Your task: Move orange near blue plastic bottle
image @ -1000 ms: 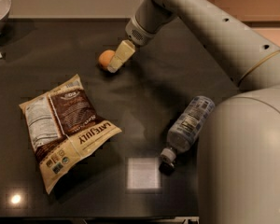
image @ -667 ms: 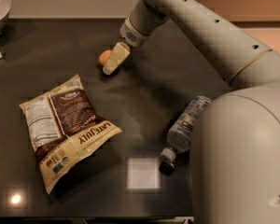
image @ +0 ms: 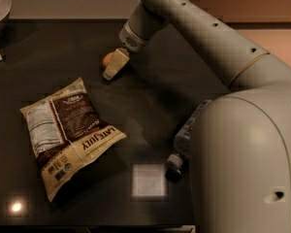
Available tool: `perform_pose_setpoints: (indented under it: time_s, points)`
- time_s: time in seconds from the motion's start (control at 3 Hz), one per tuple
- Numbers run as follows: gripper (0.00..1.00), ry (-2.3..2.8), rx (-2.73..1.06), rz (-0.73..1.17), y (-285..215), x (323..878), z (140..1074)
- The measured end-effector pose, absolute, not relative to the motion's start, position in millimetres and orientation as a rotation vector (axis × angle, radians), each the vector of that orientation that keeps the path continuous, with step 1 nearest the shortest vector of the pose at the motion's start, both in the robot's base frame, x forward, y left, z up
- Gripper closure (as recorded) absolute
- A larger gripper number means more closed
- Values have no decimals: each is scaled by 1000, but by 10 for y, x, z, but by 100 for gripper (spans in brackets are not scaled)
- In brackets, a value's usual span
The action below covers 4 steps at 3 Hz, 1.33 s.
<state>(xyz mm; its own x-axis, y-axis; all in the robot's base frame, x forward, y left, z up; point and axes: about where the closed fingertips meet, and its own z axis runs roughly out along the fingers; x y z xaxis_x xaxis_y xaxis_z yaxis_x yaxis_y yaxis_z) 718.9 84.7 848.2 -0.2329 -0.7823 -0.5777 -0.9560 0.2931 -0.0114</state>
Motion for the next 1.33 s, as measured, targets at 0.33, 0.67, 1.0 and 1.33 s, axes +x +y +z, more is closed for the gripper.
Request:
perform_pose_setpoints:
  time_s: [0.33, 0.67, 1.0, 1.33]
  points:
    - [41, 2089, -1556, 485, 871, 7203, 8451]
    - [64, 2086, -1556, 486, 874, 7205, 8466]
    - [87, 2087, -1547, 492, 782, 7120, 8566]
    - [100, 2116, -1523, 498, 511, 6914, 8715]
